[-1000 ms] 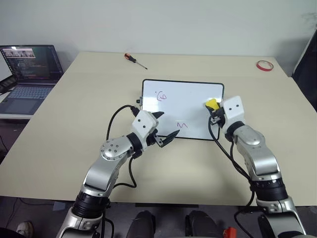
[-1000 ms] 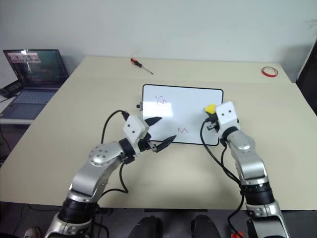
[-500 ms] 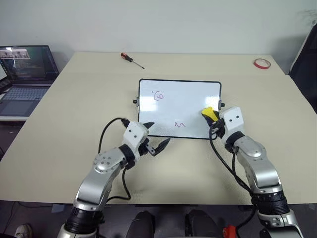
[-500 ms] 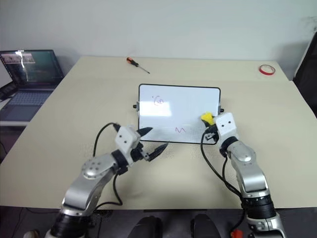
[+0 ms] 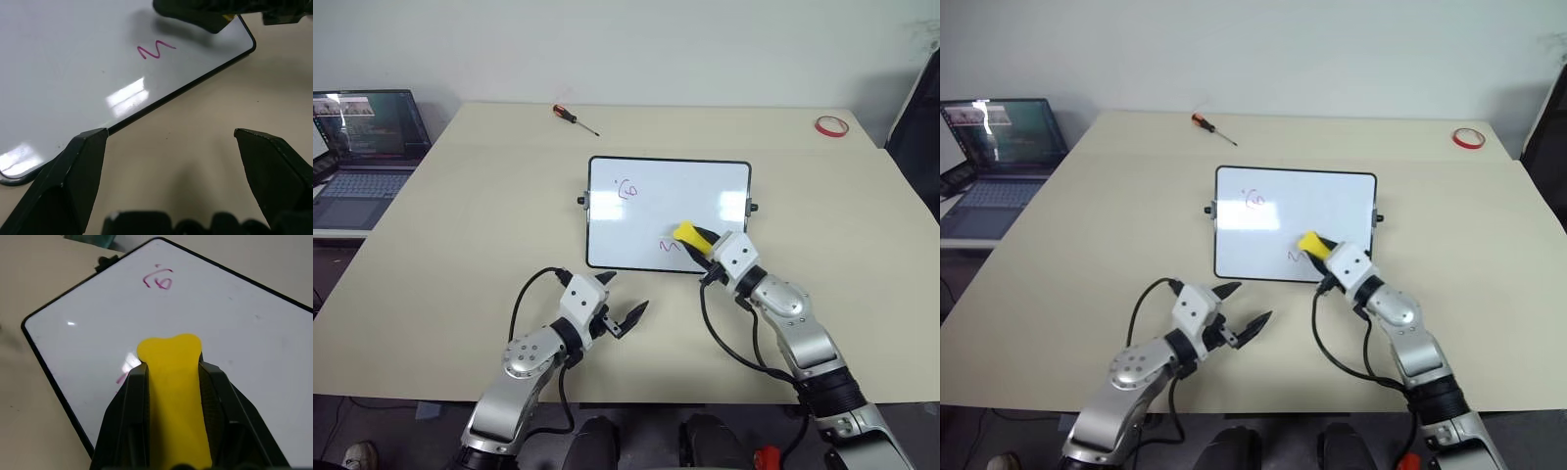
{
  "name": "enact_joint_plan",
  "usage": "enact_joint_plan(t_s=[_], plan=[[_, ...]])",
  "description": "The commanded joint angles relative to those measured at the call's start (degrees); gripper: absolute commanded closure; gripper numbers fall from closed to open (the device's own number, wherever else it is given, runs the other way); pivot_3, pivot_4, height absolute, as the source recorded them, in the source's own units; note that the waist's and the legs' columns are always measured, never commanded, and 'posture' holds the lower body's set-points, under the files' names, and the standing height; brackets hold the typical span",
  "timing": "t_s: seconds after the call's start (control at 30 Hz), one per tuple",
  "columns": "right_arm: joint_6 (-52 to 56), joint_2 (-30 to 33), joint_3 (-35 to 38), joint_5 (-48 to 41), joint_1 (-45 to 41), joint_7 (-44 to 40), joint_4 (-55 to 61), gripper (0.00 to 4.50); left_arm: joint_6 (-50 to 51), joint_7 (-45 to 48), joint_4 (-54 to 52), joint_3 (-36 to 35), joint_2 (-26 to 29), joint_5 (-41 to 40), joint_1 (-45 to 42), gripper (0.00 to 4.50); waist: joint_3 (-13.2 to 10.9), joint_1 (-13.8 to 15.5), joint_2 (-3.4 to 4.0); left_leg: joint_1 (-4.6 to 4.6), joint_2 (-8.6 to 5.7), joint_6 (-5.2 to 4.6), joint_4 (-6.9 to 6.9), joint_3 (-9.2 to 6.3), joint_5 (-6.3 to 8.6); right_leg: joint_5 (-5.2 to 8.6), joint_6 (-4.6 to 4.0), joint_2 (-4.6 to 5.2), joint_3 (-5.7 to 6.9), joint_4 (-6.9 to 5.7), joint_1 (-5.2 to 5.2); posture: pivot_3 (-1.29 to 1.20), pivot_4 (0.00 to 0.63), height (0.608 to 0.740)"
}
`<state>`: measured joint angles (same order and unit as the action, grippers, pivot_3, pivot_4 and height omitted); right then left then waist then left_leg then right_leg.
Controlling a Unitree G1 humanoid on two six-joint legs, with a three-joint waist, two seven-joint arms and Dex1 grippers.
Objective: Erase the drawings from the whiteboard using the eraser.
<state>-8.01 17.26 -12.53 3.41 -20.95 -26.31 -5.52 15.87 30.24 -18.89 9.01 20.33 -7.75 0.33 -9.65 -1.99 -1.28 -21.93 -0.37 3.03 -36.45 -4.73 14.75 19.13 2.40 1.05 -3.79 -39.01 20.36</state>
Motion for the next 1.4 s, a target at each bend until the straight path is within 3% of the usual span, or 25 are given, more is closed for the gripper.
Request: enact_joint_plan(t_s=[0.03,0.33,0.57,0.9,1.4], plan=[[-5.2,-1.5,-0.6,0.5,-3.0,-0.1,-2.3,3.43,-0.5,-0.1,-1.7,-0.6,0.2,-0.1,-1.2,0.0,0.0,0.1,0.0,0.0,-0.01,0.0,0.0,-0.01,0.0,0.0,0.0,0.0,0.0,0.0,0.0,0.0,0.15,0.74],[-6.3,-5.6,-1.3,4.1,-8.5,3.2,-12.1,3.43,0.4,0.2,-2.9,-0.7,0.7,-0.3,-1.5,0.0,0.0,0.1,0.01,0.01,0.0,0.0,0.0,0.01,0.0,0.0,-0.01,0.01,0.01,-0.01,0.01,0.0,0.15,0.74],[-6.6,-2.3,-4.2,11.4,-8.6,5.1,-20.4,3.43,1.2,0.0,-3.3,-0.4,0.3,-0.2,-2.8,0.0,0.0,0.1,0.01,0.09,-0.01,0.0,0.0,0.01,0.0,0.0,-0.01,0.01,0.01,-0.01,-0.06,0.0,0.15,0.74],[-4.0,0.8,-3.5,8.8,-2.6,-0.3,-12.4,3.43,0.5,0.1,-2.0,-0.4,-0.2,-0.2,-3.6,0.0,0.0,0.1,0.0,0.19,-0.03,0.0,-0.19,-0.13,0.0,-0.01,-0.01,0.01,0.02,-0.05,-0.3,0.0,0.15,0.74],[6.1,4.9,2.8,9.8,-1.1,5.7,-7.8,3.43,0.4,1.9,-0.7,-0.2,-0.3,-0.7,-5.3,0.0,0.0,0.6,-0.01,0.18,-0.09,-0.02,-0.43,-0.36,-0.01,-0.1,0.07,0.02,0.18,-0.03,-0.49,0.0,0.15,0.74]])
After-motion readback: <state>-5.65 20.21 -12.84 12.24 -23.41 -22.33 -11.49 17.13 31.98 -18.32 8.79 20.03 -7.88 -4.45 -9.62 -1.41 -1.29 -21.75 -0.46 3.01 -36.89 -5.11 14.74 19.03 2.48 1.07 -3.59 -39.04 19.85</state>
